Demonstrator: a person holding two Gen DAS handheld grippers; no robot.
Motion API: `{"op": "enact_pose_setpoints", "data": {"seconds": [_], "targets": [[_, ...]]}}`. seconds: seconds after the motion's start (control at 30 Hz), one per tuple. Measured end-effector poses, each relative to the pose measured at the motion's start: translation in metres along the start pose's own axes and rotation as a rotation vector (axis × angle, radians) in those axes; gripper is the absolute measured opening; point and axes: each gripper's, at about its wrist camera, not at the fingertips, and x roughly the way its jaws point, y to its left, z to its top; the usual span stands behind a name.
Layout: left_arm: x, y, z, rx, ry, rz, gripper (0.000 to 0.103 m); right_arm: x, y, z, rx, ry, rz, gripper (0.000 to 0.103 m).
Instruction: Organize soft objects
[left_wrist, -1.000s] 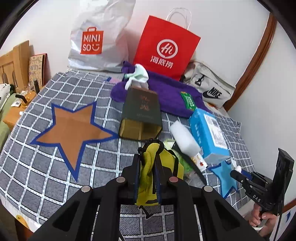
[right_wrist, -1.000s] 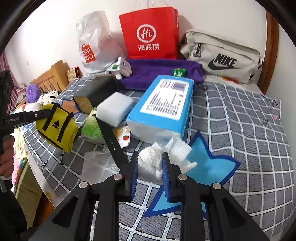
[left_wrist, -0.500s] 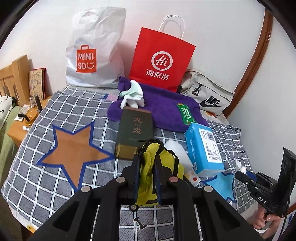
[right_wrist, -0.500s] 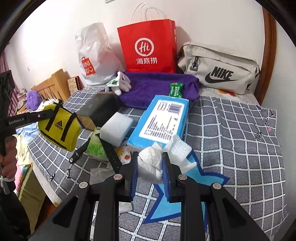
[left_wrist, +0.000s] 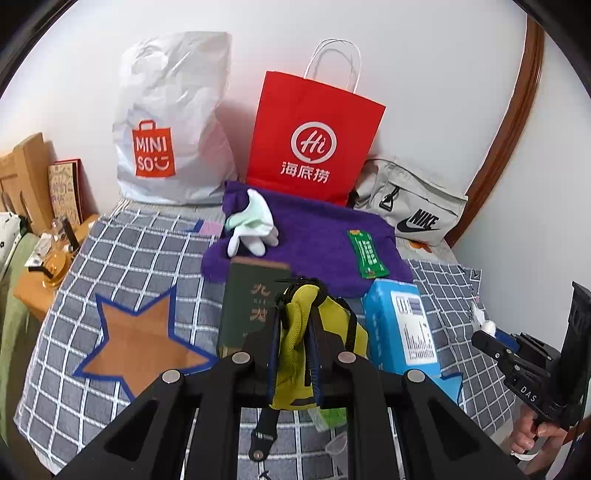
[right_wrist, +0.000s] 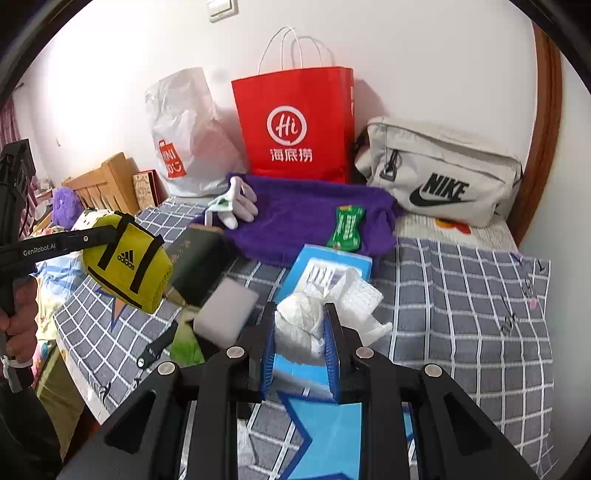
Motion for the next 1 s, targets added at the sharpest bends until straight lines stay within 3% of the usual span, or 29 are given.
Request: {"op": "enact_pose_setpoints", "data": {"seconds": [1.0], "targets": [[0.067, 0.007, 0.073, -0.003, 0.011, 0.038, 0.014, 0.072, -0.021, 0.090, 0.003, -0.011, 0.003, 0.024]]}}
